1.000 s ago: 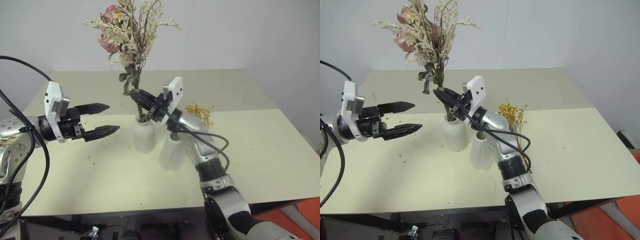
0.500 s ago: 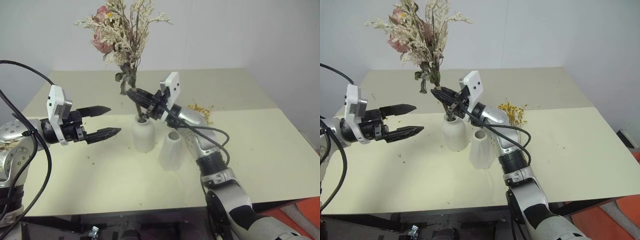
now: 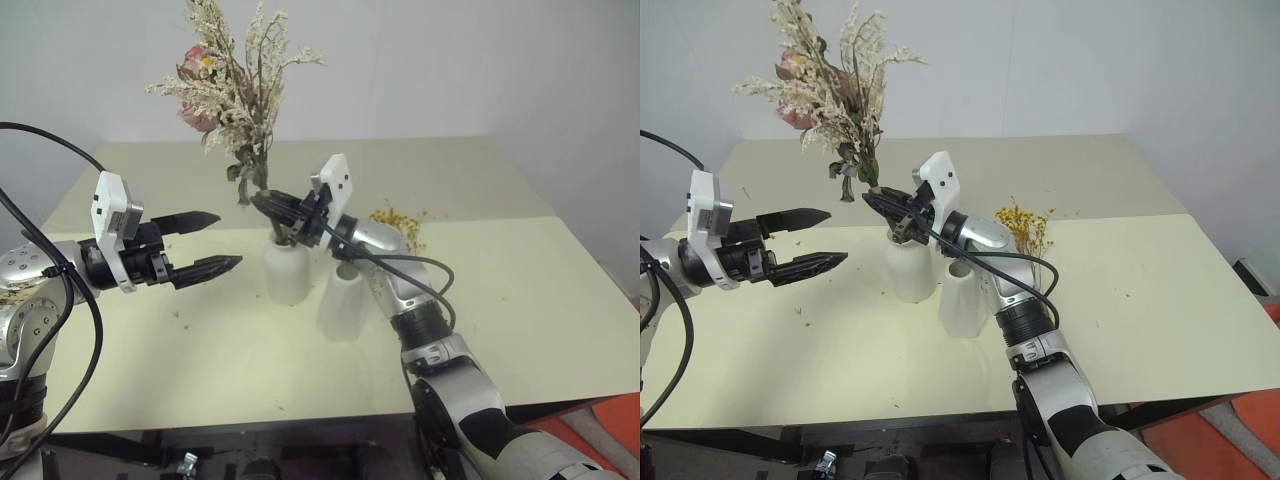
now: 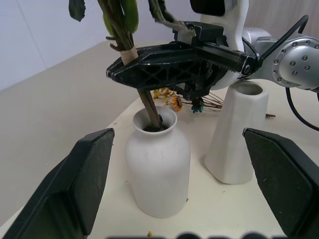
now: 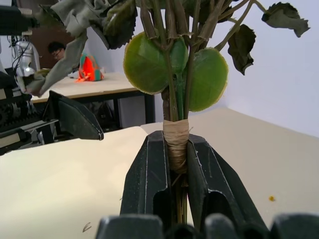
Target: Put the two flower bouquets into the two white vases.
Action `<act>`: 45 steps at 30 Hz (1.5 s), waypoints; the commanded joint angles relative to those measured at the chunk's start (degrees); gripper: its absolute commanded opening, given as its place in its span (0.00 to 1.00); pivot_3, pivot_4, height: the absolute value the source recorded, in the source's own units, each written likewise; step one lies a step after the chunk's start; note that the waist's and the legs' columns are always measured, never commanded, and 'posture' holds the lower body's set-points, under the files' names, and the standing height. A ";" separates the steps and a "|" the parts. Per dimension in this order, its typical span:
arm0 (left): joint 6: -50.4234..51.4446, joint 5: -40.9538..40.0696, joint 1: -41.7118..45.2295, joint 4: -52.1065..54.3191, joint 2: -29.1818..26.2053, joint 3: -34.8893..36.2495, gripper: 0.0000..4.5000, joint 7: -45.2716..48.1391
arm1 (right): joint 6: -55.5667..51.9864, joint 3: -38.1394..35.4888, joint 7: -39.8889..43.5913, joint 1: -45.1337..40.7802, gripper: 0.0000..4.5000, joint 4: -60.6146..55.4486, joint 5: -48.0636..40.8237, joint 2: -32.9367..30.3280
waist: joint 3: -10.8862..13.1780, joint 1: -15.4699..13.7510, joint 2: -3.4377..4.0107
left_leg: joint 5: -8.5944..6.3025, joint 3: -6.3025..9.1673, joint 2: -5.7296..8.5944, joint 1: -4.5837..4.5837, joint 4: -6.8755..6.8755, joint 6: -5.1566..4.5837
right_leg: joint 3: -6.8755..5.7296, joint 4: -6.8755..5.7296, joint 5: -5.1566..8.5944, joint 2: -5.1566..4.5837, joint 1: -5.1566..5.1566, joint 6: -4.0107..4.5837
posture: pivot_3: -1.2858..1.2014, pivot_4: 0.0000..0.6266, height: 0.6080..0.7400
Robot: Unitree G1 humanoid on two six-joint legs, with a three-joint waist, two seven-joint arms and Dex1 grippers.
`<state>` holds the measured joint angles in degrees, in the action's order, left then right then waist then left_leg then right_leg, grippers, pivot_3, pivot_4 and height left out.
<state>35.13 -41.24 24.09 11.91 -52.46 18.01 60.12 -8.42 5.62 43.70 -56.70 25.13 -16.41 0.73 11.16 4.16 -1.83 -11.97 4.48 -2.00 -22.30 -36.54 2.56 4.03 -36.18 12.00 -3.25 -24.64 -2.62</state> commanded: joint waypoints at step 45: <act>-1.19 -0.78 1.00 0.11 0.06 -0.16 1.00 0.16 | -7.75 -1.08 2.61 -1.29 0.99 -9.75 -1.85 -8.73 | 0.00 -0.11 0.00 | 0.00 0.00 0.01 -0.02 0.00 0.00 | 0.00 0.01 0.00 0.00 0.00 0.01 | 0.52 0.24 1.00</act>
<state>35.08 -42.03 23.94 11.61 -52.32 17.49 59.83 -15.40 5.63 45.92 -56.89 19.20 -17.06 -7.32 11.16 4.05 -1.83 -11.96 4.48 -2.00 -22.31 -36.54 2.56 4.03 -36.18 11.99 -3.25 -24.65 -2.61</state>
